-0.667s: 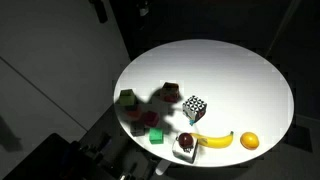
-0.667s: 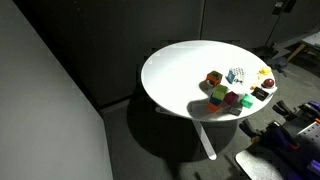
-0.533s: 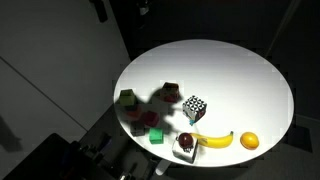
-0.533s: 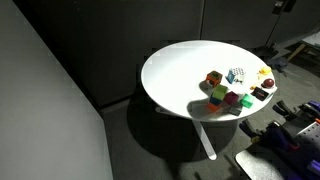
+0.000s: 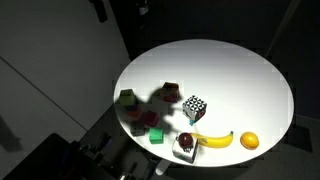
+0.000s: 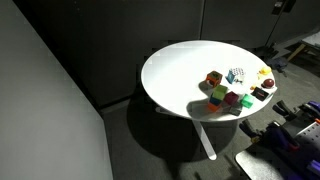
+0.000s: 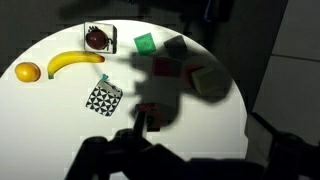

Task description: Put the pink building block on the orange dice

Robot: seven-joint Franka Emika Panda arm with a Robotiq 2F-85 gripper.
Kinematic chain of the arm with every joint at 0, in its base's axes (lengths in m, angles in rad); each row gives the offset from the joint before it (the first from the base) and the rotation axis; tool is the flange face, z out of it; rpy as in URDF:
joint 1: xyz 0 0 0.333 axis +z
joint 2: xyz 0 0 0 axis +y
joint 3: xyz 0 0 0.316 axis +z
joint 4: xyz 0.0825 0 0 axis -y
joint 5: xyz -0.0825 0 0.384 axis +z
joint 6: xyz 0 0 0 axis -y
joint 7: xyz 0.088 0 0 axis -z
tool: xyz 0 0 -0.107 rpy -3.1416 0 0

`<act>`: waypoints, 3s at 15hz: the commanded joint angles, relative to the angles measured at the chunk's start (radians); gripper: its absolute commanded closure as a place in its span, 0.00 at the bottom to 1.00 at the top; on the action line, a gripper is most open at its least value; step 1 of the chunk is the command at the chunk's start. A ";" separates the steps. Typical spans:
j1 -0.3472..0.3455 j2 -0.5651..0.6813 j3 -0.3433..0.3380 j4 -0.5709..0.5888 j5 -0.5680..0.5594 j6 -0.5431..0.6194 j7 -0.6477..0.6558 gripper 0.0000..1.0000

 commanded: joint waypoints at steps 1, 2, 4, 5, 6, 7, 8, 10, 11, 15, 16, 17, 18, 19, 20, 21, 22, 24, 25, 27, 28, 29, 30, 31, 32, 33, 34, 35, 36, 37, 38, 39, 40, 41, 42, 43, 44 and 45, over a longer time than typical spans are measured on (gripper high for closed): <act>-0.024 0.012 0.050 0.002 -0.040 0.045 0.057 0.00; -0.024 0.019 0.062 0.003 -0.054 0.060 0.071 0.00; -0.024 0.038 0.086 0.008 -0.089 0.085 0.112 0.00; -0.024 0.048 0.097 0.009 -0.107 0.099 0.132 0.00; -0.023 0.060 0.107 0.010 -0.124 0.112 0.150 0.00; -0.023 0.072 0.116 0.011 -0.140 0.126 0.169 0.00; -0.022 0.083 0.124 0.012 -0.153 0.143 0.185 0.00; -0.023 0.110 0.132 0.012 -0.170 0.173 0.209 0.00; -0.026 0.126 0.137 0.010 -0.187 0.190 0.235 0.00; -0.030 0.186 0.140 -0.002 -0.234 0.247 0.318 0.00; -0.030 0.199 0.140 -0.006 -0.238 0.265 0.330 0.00; -0.028 0.214 0.139 -0.008 -0.238 0.276 0.335 0.00; -0.027 0.226 0.138 -0.014 -0.233 0.297 0.333 0.00; -0.025 0.233 0.136 -0.026 -0.221 0.330 0.312 0.00; -0.024 0.242 0.135 -0.037 -0.215 0.363 0.294 0.00; -0.024 0.250 0.134 -0.047 -0.213 0.396 0.285 0.00; -0.024 0.256 0.133 -0.062 -0.206 0.440 0.272 0.00; -0.024 0.270 0.132 -0.085 -0.178 0.508 0.242 0.00; -0.025 0.277 0.131 -0.094 -0.166 0.532 0.229 0.00; -0.025 0.289 0.131 -0.103 -0.114 0.553 0.182 0.00; -0.026 0.294 0.131 -0.103 -0.090 0.555 0.161 0.00; -0.026 0.298 0.132 -0.103 -0.072 0.551 0.141 0.00; -0.023 0.298 0.136 -0.099 -0.110 0.538 0.193 0.00; -0.023 0.301 0.136 -0.099 -0.104 0.538 0.186 0.00; -0.023 0.302 0.136 -0.099 -0.104 0.538 0.186 0.00; -0.023 0.302 0.136 -0.099 -0.104 0.538 0.186 0.00; -0.023 0.302 0.136 -0.099 -0.104 0.538 0.186 0.00; -0.023 0.302 0.136 -0.099 -0.104 0.538 0.186 0.00; -0.023 0.302 0.136 -0.099 -0.104 0.538 0.186 0.00; -0.023 0.302 0.136 -0.099 -0.104 0.538 0.187 0.00; -0.023 0.302 0.136 -0.099 -0.104 0.538 0.187 0.00; -0.023 0.302 0.136 -0.099 -0.104 0.538 0.187 0.00; -0.023 0.302 0.136 -0.099 -0.104 0.538 0.187 0.00; -0.023 0.309 0.137 -0.101 -0.106 0.544 0.188 0.00; -0.022 0.319 0.138 -0.100 -0.107 0.543 0.190 0.00; -0.021 0.333 0.139 -0.099 -0.112 0.546 0.200 0.00; -0.020 0.347 0.140 -0.096 -0.113 0.543 0.202 0.00; -0.020 0.363 0.141 -0.094 -0.118 0.542 0.210 0.00</act>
